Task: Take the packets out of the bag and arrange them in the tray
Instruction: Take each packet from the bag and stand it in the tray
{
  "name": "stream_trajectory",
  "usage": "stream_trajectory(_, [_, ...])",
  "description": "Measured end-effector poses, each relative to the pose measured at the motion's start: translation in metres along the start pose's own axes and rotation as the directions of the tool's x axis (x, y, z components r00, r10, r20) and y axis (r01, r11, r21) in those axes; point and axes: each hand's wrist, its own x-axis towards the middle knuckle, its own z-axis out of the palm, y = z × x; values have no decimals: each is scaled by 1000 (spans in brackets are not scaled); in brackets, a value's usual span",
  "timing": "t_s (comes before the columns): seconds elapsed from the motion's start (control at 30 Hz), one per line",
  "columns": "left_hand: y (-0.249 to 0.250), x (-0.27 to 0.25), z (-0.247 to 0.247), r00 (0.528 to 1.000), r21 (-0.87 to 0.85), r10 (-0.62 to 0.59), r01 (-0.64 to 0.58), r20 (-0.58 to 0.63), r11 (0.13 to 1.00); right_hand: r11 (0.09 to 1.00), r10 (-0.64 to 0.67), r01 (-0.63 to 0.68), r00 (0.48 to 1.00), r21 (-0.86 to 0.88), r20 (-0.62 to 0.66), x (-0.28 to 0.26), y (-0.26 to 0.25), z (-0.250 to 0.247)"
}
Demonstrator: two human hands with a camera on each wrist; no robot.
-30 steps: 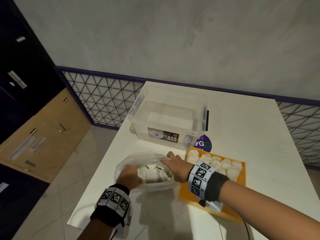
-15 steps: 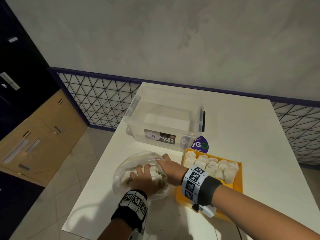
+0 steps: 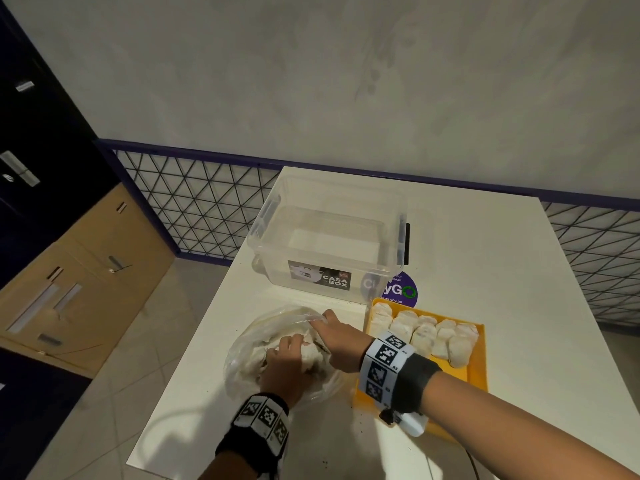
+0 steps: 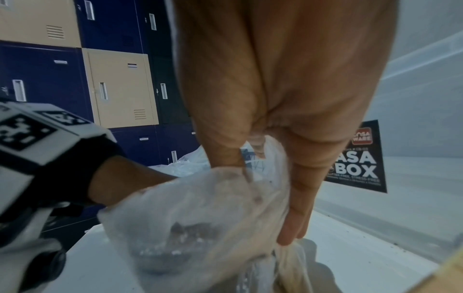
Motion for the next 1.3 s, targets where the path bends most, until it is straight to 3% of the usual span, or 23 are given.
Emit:
stream_trajectory(0.03, [5, -9, -12, 1000, -146, 26, -25, 8, 989, 1000, 9, -9, 1000, -4, 4, -1, 2, -2])
stream_trajectory(0.13, [6, -19, -40, 976, -397, -13, -75, -215, 915, 1000, 25, -25, 1000, -20, 7, -2, 8, -6])
stream_trajectory(0.27, [4, -22, -65, 991, -690, -67, -35, -120, 723, 999, 16, -16, 1000, -46, 0, 0, 10, -8])
stream_trajectory(0.37, [9, -35, -74, 994, -849, -102, 20, -40, 528, 999, 4, -4, 1000, -33, -10, -3, 8, -8])
stream_trajectory(0.43, [12, -41, -78, 994, -934, -105, 51, 15, 353, 1000, -8, 8, 999, 0, -36, -8, 7, -7])
stream_trajectory(0.53, [11, -47, -80, 986, -990, -123, 125, 117, 58, 999, -22, 24, 997, 31, -80, -17, 9, -6])
stream_trajectory(0.6, [10, -50, -86, 978, -983, -104, 174, 179, -57, 998, -38, 46, 990, 52, -135, -25, 9, -6])
stream_trajectory(0.7, [9, -56, -93, 966, -963, -59, 245, 253, -114, 994, -58, 82, 956, 72, -286, -35, 4, -5])
stream_trajectory(0.8, [5, -62, -95, 949, -944, -66, 296, 308, -143, 979, -110, 179, 869, 99, -483, -41, -7, -4])
stream_trajectory(0.9, [1, -67, -93, 946, -939, -59, 307, 319, -155, 944, -169, 271, 885, 185, -434, -40, -21, 0])
stream_trajectory(1.0, [0, -71, -95, 950, -932, -21, 303, 313, -199, 948, -162, 243, 925, 207, -343, -32, -34, 7])
stream_trajectory(1.1, [-3, -70, -94, 949, -926, 9, 311, 317, -216, 947, -110, 219, 908, 234, -404, -26, -43, 14])
stream_trajectory(1.3, [-1, -75, -92, 965, -955, -15, 256, 261, -151, 882, 5, 223, 875, 414, -483, -26, -38, 19])
